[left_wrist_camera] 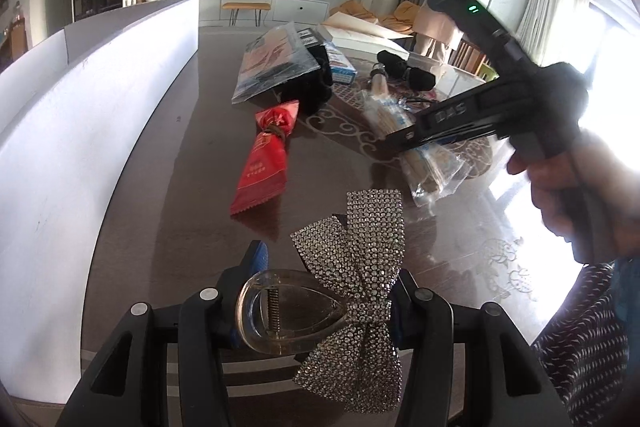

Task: Organize objects
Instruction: 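Grasp the bag of cotton swabs with the right tool while the left tool holds the bow clip, then drop the bow clip and cotton swabs into the white storage box with both tools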

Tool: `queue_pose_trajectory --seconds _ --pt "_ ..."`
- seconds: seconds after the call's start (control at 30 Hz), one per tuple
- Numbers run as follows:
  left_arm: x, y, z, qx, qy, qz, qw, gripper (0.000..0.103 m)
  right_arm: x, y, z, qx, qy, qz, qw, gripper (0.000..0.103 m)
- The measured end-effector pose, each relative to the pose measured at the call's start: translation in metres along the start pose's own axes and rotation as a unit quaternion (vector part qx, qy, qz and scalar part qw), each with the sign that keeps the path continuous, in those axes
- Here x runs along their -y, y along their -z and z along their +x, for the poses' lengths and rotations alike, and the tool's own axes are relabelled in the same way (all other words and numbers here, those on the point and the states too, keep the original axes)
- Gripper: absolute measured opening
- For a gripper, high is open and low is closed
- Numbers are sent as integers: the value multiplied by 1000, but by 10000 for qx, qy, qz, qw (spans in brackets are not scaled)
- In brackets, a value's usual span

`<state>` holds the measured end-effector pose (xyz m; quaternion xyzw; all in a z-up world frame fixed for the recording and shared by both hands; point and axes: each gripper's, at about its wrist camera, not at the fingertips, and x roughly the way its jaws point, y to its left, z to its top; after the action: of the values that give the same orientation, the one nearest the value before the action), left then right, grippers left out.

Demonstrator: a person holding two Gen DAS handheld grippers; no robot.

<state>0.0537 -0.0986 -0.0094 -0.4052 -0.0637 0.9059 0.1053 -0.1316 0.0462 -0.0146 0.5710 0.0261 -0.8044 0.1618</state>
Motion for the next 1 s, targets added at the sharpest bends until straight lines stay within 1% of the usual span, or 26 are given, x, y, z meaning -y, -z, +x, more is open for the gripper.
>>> queue_pose_trajectory --seconds 0.03,0.07,0.1,0.13,0.2,0.27,0.33,0.4,0.47,0.53,0.63,0.67,0.7,0.73,0.77,0.8,0.83,0.87,0.9,0.93,0.97,1.0 --pt "1 -2 -4 16 37 -2 10000 51 -3 0 3 19 -21 -39 10000 37" --pt "2 -5 -8 46 75 -13 10000 51 -8 1 4 123 104 -135 9998 33" --pt "2 -7 -15 84 121 -33 9999 51 -12 2 4 140 256 -231 9993 30" --pt "1 -11 -22 122 173 -76 9997 51 -15 2 4 143 313 -269 9990 30" --pt "-4 -18 -39 204 272 -185 9993 51 -19 5 -2 190 232 -233 9993 30" --pt "-14 -29 -62 329 330 -315 9984 51 -26 5 -17 369 206 -278 9987 30" --pt "-28 -39 -91 565 254 -391 9973 51 -39 1 -38 564 26 -347 9978 30" --pt "-50 -52 -118 807 -35 -446 9957 51 -66 -7 -70 837 -319 -519 9946 30" --pt "-80 -65 -140 975 -443 -600 9924 51 -96 -18 -97 1073 -730 -691 9891 30" --pt "-116 -75 -155 1061 -970 -754 9867 51 -139 -25 -121 1274 -1263 -920 9795 30" --pt "-169 -82 -158 890 -1735 -973 9760 51 -204 -28 -131 1243 -1812 -1222 9679 30" --pt "-184 -82 -153 707 -1949 -1045 9727 51 -230 -30 -128 1201 -1920 -1373 9643 31" --pt "-199 -81 -145 463 -2167 -1126 9686 52 -246 -31 -123 1183 -1960 -1455 9625 31" --pt "-214 -80 -135 221 -2322 -1200 9650 54 -259 -34 -114 1141 -2036 -1507 9606 32" --pt "-226 -78 -129 60 -2415 -1284 9618 63 -272 -34 -103 1019 -2162 -1517 9591 42" --pt "-235 -75 -126 -61 -2471 -1388 9590 66 -279 -34 -93 856 -2209 -1468 9604 50" --pt "-240 -71 -126 -97 -2450 -1484 9580 66 -280 -31 -88 805 -2206 -1361 9625 54" --pt "-239 -68 -129 -60 -2404 -1540 9584 67 -278 -28 -87 866 -2239 -1326 9617 54" --pt "-236 -65 -132 -5 -2375 -1545 9590 70 -270 -23 -90 979 -2251 -1345 9600 56" --pt "-229 -63 -135 65 -2345 -1510 9603 72 -261 -17 -92 1086 -2160 -1391 9603 63" --pt "-220 -61 -137 139 -2303 -1452 9621 76 -242 -14 -93 1262 -1921 -1459 9622 72" --pt "-208 -59 -141 239 -2214 -1370 9652 76 -226 -8 -96 1424 -1723 -1500 9631 77"
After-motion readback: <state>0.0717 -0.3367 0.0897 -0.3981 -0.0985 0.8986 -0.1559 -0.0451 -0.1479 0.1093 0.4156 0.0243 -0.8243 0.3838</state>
